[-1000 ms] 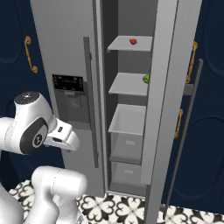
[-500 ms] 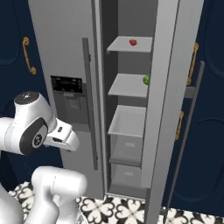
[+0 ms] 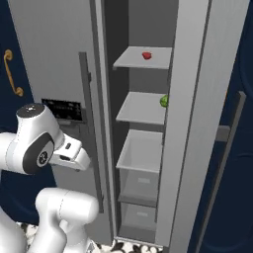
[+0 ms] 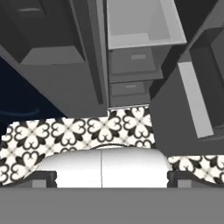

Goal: Take the strawberry from the fridge and place it on top of the pancake, located on the dining counter.

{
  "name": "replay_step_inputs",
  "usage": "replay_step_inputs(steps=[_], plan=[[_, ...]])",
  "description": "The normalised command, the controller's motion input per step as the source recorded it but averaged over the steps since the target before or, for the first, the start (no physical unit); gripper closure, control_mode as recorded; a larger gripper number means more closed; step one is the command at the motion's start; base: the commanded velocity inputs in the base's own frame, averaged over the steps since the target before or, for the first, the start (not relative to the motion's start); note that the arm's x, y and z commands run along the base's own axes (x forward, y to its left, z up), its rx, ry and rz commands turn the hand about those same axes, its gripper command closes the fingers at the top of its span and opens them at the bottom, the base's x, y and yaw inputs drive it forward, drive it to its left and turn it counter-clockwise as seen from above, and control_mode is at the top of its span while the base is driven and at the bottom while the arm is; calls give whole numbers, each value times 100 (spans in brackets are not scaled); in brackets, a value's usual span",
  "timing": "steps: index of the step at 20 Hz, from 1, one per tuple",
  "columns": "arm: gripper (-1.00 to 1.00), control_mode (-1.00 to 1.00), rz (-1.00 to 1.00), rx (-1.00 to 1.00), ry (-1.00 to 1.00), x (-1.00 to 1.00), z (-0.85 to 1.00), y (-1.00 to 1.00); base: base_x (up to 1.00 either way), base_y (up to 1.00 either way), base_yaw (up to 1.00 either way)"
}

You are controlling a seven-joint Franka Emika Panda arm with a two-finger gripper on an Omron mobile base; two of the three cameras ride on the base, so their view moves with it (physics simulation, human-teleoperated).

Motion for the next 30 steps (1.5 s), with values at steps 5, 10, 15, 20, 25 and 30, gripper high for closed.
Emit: replay_step_inputs(steps=[5, 10, 15, 20, 25, 30], plan=[[-100, 100, 0, 0, 0, 0, 0, 0, 52, 0, 1], [-100, 100, 0, 0, 0, 0, 0, 0, 46, -1, 0], [-100, 100, 0, 0, 0, 0, 0, 0, 37, -13, 0], [-100, 100, 0, 0, 0, 0, 0, 0, 3, -44, 0], [-100, 100, 0, 0, 0, 0, 0, 0, 6, -19, -6], [-100, 100, 0, 0, 0, 0, 0, 0, 0, -19, -22]])
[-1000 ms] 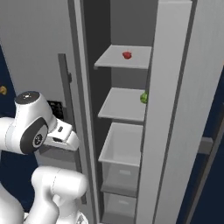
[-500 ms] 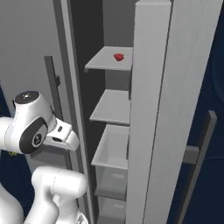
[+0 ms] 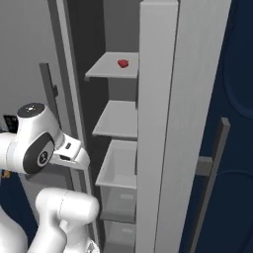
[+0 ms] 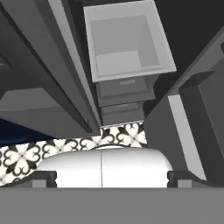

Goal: Take the strawberry from the fridge and place it on top of the pancake, located on the dining counter.

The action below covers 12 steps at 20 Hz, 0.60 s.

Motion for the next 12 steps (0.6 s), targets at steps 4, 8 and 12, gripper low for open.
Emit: replay_step_inputs(steps=[4, 8, 12], plan=[[-100, 100, 0, 0, 0, 0, 0, 0, 0, -19, -23], [-100, 100, 0, 0, 0, 0, 0, 0, 8, -9, -19], [-100, 100, 0, 0, 0, 0, 0, 0, 36, -3, -4]])
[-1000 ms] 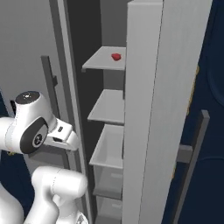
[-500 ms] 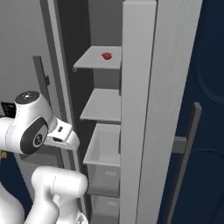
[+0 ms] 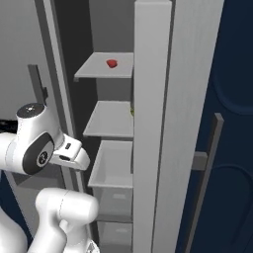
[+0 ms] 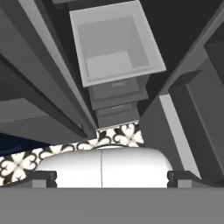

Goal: Take the strawberry from the fridge and place it on top of the pancake, located on the dining counter.

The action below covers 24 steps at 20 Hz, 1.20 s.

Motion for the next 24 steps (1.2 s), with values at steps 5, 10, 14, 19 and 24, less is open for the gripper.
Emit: replay_step_inputs(steps=[5, 10, 14, 19, 24], plan=[[-100, 100, 0, 0, 0, 0, 0, 0, 32, -11, 0], [-100, 100, 0, 0, 0, 0, 0, 0, 29, -24, 0], [-100, 100, 0, 0, 0, 0, 0, 0, 24, -39, 0], [-100, 100, 0, 0, 0, 0, 0, 0, 8, -43, -2], [-100, 100, 0, 0, 0, 0, 0, 0, 37, -7, 0]])
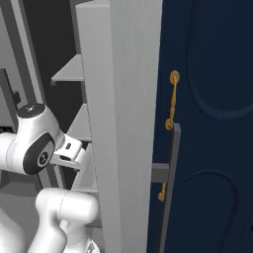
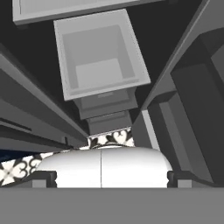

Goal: Take the strawberry from the fridge and place it on top of the pancake, located on the dining counter.

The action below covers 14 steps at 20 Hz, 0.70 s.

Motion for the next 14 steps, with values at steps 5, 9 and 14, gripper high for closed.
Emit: replay_step_inputs(steps=[5, 9, 14], plan=[[-100, 100, 0, 0, 0, 0, 0, 0, 41, 0, 1], [-100, 100, 0, 0, 0, 0, 0, 0, 20, -3, 3], [-100, 100, 0, 0, 0, 0, 0, 0, 5, -1, 2]])
